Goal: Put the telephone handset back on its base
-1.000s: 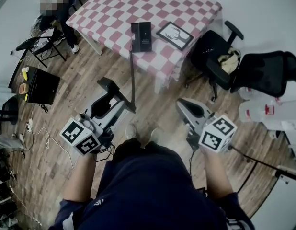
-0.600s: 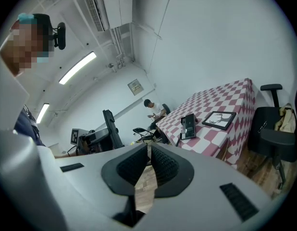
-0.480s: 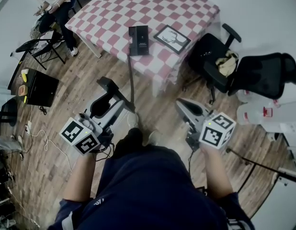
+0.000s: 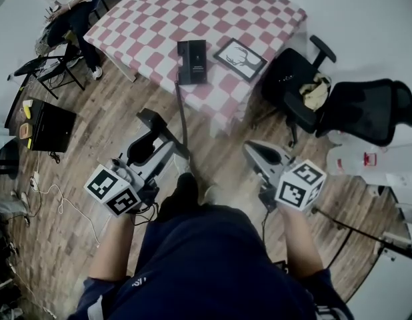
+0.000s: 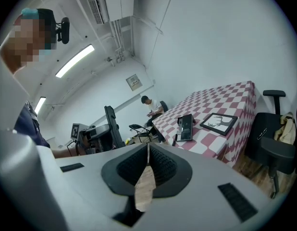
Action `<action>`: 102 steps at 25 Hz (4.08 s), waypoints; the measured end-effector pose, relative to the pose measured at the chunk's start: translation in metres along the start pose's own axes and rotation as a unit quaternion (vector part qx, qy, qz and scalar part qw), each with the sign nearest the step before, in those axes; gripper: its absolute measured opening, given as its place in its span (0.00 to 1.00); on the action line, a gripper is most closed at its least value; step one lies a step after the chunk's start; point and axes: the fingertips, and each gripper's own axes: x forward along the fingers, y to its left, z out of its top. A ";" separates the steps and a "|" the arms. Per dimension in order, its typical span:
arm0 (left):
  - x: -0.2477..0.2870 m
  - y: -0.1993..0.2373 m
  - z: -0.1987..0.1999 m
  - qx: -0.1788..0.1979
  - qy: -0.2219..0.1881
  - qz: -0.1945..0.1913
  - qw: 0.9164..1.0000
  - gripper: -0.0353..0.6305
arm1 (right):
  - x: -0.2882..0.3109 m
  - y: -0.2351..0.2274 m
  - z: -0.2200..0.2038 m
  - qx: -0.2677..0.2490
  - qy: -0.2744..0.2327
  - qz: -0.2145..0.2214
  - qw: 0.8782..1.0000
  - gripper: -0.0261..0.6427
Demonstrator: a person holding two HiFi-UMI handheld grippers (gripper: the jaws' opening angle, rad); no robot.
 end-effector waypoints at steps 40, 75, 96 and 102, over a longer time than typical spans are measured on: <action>0.120 0.227 0.046 -0.046 0.085 -0.098 0.990 0.38 | 0.220 -0.078 0.111 0.030 0.031 -0.081 0.996 0.06; 0.237 0.307 -0.073 -0.131 0.239 0.040 0.961 0.38 | 0.220 -0.200 0.099 0.082 0.083 -0.036 0.992 0.06; 0.252 0.329 -0.107 -0.176 0.295 0.099 0.934 0.38 | 0.219 -0.228 0.105 0.101 0.087 -0.038 0.990 0.06; 0.255 0.332 -0.113 -0.177 0.307 0.118 0.927 0.38 | 0.218 -0.230 0.110 0.106 0.082 -0.031 0.990 0.06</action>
